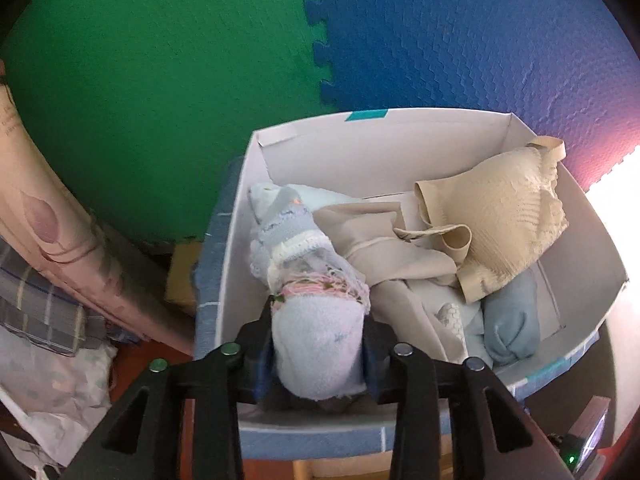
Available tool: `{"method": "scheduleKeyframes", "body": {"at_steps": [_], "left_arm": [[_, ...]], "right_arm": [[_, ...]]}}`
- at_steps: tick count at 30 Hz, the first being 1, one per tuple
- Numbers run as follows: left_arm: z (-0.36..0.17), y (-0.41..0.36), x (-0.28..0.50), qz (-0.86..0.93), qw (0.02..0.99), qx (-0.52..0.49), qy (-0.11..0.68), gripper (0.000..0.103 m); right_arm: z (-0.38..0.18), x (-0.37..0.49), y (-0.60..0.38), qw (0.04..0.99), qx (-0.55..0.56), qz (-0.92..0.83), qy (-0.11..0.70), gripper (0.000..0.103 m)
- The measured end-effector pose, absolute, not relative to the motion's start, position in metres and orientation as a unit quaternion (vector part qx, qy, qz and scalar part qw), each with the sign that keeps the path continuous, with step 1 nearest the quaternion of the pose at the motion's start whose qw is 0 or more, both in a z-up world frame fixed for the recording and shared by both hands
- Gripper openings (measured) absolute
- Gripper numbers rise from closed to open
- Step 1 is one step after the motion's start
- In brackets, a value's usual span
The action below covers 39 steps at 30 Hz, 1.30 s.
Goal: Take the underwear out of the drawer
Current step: 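Carry the white sock into the white box with the left gripper and release, then release the dark-blue underwear into the white box with the right gripper while the left gripper returns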
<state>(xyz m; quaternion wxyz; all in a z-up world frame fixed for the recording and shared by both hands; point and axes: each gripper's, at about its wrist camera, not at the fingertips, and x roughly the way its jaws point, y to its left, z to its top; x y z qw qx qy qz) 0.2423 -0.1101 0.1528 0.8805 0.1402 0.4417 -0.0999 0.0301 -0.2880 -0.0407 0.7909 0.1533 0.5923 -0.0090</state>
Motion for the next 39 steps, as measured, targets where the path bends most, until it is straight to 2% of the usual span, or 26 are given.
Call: {"method": "scheduleKeyframes", "body": {"at_steps": [6, 13, 18, 28, 39], "left_arm": [[0.177, -0.103, 0.201, -0.100, 0.902, 0.157, 0.389, 0.052], [0.179, -0.085, 0.149, -0.098, 0.918, 0.160, 0.350, 0.055], [0.147, -0.067, 0.116, -0.083, 0.918, 0.137, 0.362, 0.056], [0.034, -0.046, 0.087, -0.052, 0.876, 0.104, 0.467, 0.056], [-0.002, -0.042, 0.079, -0.046, 0.865, 0.087, 0.493, 0.056]], "right_arm": [[-0.040, 0.030, -0.284, 0.792, 0.144, -0.012, 0.593, 0.024], [-0.034, 0.028, -0.280, 0.802, 0.131, -0.016, 0.583, 0.024], [-0.025, 0.023, -0.282, 0.812, 0.132, -0.018, 0.568, 0.024], [0.021, 0.011, -0.288, 0.827, 0.129, -0.009, 0.547, 0.024], [0.118, -0.006, -0.296, 0.869, 0.109, 0.000, 0.482, 0.024]]}}
